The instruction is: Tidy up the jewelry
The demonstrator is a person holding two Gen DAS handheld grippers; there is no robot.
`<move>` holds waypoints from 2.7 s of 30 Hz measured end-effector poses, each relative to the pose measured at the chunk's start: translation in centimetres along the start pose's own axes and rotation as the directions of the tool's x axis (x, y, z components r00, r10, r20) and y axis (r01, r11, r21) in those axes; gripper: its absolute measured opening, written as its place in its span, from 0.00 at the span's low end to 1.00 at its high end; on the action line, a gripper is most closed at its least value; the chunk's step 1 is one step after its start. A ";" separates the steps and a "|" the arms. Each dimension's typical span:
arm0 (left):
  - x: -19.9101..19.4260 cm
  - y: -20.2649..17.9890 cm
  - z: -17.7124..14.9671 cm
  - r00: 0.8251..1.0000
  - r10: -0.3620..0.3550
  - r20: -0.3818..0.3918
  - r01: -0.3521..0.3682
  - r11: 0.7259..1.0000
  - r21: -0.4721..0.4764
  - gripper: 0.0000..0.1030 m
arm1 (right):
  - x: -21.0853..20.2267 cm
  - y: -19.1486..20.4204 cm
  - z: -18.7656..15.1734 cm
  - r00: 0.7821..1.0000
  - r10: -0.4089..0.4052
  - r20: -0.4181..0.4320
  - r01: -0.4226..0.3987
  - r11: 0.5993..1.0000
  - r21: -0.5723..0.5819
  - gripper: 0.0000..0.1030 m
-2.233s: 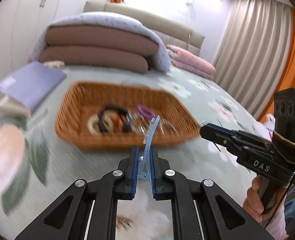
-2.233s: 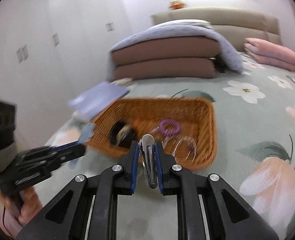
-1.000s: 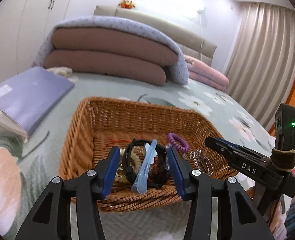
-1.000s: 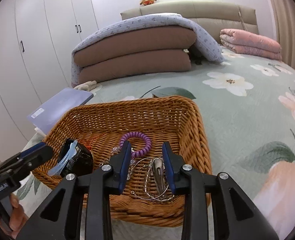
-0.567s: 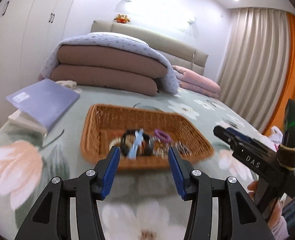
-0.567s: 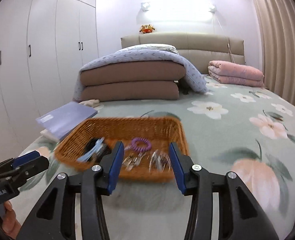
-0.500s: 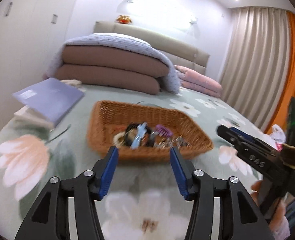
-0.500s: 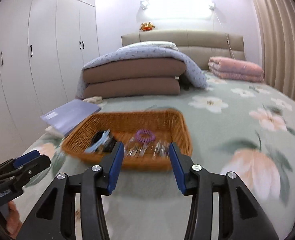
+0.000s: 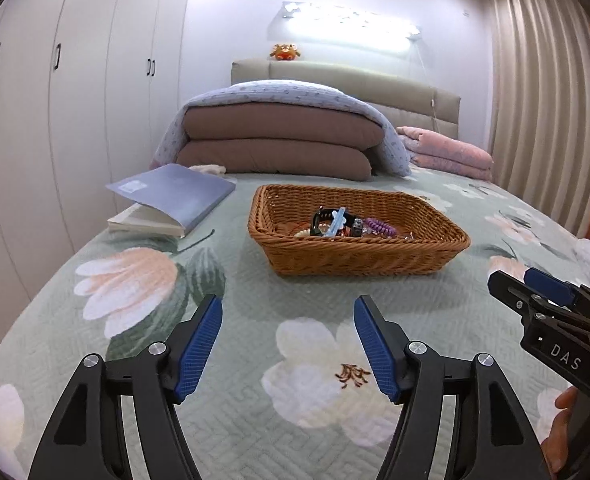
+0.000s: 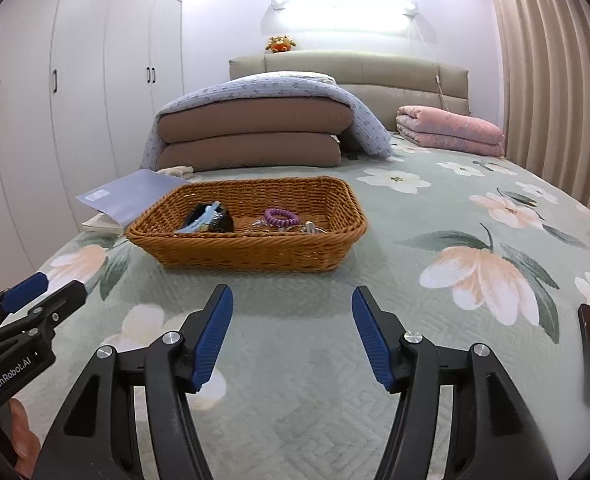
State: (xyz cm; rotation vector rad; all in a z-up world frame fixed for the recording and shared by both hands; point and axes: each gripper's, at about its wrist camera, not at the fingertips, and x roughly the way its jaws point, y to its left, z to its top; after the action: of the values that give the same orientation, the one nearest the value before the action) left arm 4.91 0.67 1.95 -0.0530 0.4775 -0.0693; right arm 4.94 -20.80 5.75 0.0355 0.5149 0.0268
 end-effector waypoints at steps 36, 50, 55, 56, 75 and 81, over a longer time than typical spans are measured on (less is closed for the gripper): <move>3.1 0.9 -1.3 0.996 0.011 -0.087 -0.015 0.999 -0.049 0.68 | 1.1 0.3 -0.7 1.000 -0.013 -0.028 0.013 1.000 -0.023 0.75; 3.5 0.8 -1.4 0.994 0.004 -0.106 -0.009 0.999 -0.044 0.68 | 1.4 0.4 -0.8 0.999 -0.009 -0.039 0.008 1.000 -0.018 0.76; 3.6 0.7 -1.4 0.994 0.004 -0.107 -0.009 0.999 -0.043 0.68 | 1.4 0.4 -0.8 0.999 -0.007 -0.041 0.006 1.000 -0.018 0.76; 3.5 0.7 -1.4 0.994 0.004 -0.107 -0.009 0.999 -0.043 0.68 | 1.4 0.4 -0.8 0.999 -0.007 -0.041 0.006 1.000 -0.018 0.76; 3.6 0.6 -1.5 0.994 0.004 -0.112 -0.009 0.999 -0.038 0.68 | 1.5 0.6 -0.8 0.999 -0.007 -0.046 0.006 1.000 -0.022 0.76; 3.6 0.6 -1.5 0.994 0.004 -0.112 -0.009 0.999 -0.038 0.68 | 1.6 0.7 -0.9 0.999 -0.007 -0.047 0.005 1.000 -0.024 0.76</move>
State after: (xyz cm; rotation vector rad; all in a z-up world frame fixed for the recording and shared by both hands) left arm 7.46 0.93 -1.09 -0.0860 0.5909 -0.0569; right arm 5.84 -20.04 4.20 0.0096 0.5621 0.0281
